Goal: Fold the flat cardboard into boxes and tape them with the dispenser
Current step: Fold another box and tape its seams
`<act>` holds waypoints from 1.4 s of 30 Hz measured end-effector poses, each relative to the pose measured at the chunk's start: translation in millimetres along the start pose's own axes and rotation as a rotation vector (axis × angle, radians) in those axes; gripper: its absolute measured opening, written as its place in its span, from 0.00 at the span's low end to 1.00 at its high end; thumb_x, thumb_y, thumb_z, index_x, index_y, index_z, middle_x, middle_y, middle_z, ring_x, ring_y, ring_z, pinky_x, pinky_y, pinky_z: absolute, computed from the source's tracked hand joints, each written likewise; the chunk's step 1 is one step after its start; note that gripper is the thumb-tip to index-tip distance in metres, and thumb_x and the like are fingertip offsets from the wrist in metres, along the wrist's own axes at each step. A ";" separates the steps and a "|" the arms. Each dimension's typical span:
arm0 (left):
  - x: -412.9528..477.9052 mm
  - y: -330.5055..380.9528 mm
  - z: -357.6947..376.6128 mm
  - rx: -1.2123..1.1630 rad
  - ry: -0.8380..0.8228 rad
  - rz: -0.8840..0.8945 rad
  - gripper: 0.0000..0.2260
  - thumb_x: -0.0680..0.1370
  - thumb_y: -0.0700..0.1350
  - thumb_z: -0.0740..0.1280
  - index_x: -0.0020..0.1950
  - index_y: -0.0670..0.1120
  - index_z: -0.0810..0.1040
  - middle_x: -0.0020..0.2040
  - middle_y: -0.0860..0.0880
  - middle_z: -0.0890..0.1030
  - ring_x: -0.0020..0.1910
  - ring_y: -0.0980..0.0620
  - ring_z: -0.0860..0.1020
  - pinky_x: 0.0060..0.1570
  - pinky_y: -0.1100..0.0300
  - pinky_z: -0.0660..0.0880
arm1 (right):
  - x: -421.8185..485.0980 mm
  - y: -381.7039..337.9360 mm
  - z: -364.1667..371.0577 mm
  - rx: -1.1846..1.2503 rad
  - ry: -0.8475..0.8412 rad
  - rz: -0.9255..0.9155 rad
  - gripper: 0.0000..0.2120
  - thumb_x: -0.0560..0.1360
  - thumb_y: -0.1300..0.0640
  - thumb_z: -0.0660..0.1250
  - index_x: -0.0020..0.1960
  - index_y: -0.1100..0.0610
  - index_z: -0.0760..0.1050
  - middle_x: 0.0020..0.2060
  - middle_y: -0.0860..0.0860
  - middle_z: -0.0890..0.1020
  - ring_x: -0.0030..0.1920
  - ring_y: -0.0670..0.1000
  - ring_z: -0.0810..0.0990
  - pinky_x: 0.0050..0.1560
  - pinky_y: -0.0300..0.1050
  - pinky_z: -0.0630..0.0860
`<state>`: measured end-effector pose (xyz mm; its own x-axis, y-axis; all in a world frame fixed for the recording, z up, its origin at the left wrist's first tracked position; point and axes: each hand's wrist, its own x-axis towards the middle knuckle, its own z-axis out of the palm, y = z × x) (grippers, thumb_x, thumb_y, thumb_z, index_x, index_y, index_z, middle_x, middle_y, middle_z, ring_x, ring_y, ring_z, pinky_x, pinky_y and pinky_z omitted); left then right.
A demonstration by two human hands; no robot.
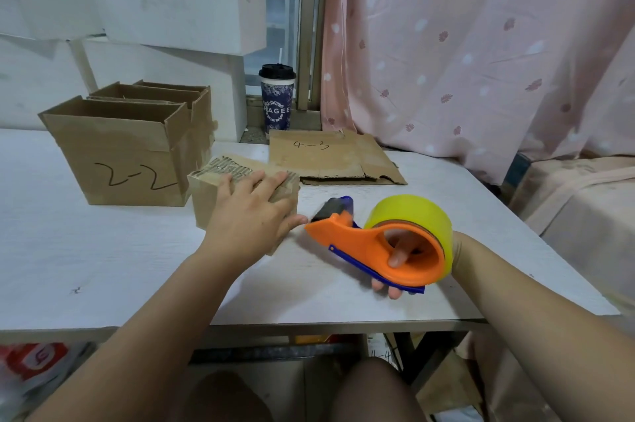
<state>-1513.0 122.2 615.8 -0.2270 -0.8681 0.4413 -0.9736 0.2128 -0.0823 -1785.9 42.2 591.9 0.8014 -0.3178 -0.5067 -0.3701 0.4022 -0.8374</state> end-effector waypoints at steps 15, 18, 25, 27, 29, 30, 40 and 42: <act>-6.1 -2.5 -13.3 -0.526 0.127 -0.172 0.12 0.79 0.45 0.64 0.62 0.53 0.78 0.61 0.56 0.79 0.68 0.53 0.69 0.72 0.53 0.47 | -6.4 -5.5 13.4 0.211 0.289 -0.224 0.33 0.53 0.58 0.84 0.56 0.61 0.78 0.47 0.62 0.84 0.41 0.59 0.85 0.39 0.49 0.82; -8.0 -4.5 -16.9 -0.679 0.110 -0.135 0.11 0.78 0.40 0.65 0.58 0.51 0.81 0.60 0.60 0.76 0.71 0.54 0.64 0.71 0.58 0.47 | -5.8 -21.0 22.2 0.195 0.436 -0.286 0.19 0.69 0.54 0.67 0.58 0.59 0.76 0.45 0.58 0.85 0.41 0.57 0.85 0.37 0.45 0.82; -9.6 -7.6 -14.7 -0.432 0.216 -0.067 0.10 0.77 0.38 0.66 0.55 0.46 0.83 0.54 0.46 0.79 0.56 0.44 0.73 0.57 0.50 0.69 | 2.3 -58.1 42.8 0.028 0.631 -0.477 0.12 0.73 0.55 0.67 0.56 0.53 0.78 0.46 0.57 0.83 0.44 0.57 0.83 0.45 0.52 0.81; -11.7 -5.1 -12.6 -0.416 0.227 -0.059 0.10 0.78 0.40 0.65 0.58 0.45 0.81 0.53 0.47 0.81 0.54 0.46 0.75 0.55 0.55 0.69 | 6.0 -67.9 48.3 -0.012 0.700 -0.508 0.20 0.67 0.57 0.71 0.59 0.52 0.77 0.45 0.55 0.84 0.43 0.56 0.83 0.39 0.50 0.80; -13.0 -0.7 -13.9 -0.486 0.276 -0.154 0.11 0.79 0.43 0.62 0.60 0.47 0.79 0.55 0.51 0.81 0.54 0.51 0.75 0.52 0.62 0.67 | 11.6 -77.8 53.7 -0.031 0.792 -0.533 0.21 0.65 0.58 0.70 0.58 0.52 0.77 0.44 0.53 0.84 0.41 0.54 0.84 0.35 0.47 0.79; -13.6 1.6 -16.0 -0.575 0.307 -0.228 0.11 0.80 0.47 0.61 0.59 0.50 0.79 0.54 0.54 0.81 0.52 0.56 0.75 0.49 0.64 0.67 | 15.2 -82.3 55.6 -0.027 0.857 -0.536 0.20 0.65 0.59 0.70 0.57 0.53 0.78 0.45 0.54 0.84 0.43 0.55 0.84 0.34 0.47 0.80; 5.2 14.1 -46.9 -1.333 0.344 -0.592 0.19 0.72 0.66 0.60 0.45 0.54 0.82 0.42 0.55 0.84 0.47 0.59 0.80 0.46 0.63 0.74 | 36.1 -114.2 80.4 -0.852 1.462 -0.601 0.10 0.70 0.53 0.62 0.51 0.49 0.75 0.40 0.50 0.79 0.41 0.54 0.78 0.40 0.49 0.77; 13.2 16.4 -51.5 -1.302 0.322 -0.573 0.15 0.73 0.61 0.65 0.48 0.53 0.83 0.41 0.57 0.84 0.43 0.61 0.81 0.40 0.65 0.75 | 41.8 -112.8 89.5 -0.979 1.463 -0.625 0.16 0.74 0.53 0.62 0.62 0.47 0.73 0.49 0.50 0.78 0.48 0.53 0.77 0.43 0.48 0.76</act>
<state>-1530.8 137.2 666.3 0.3623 -0.8730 0.3266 -0.1790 0.2787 0.9436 -1668.6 60.3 683.6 0.1196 -0.8103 0.5737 -0.7488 -0.4531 -0.4837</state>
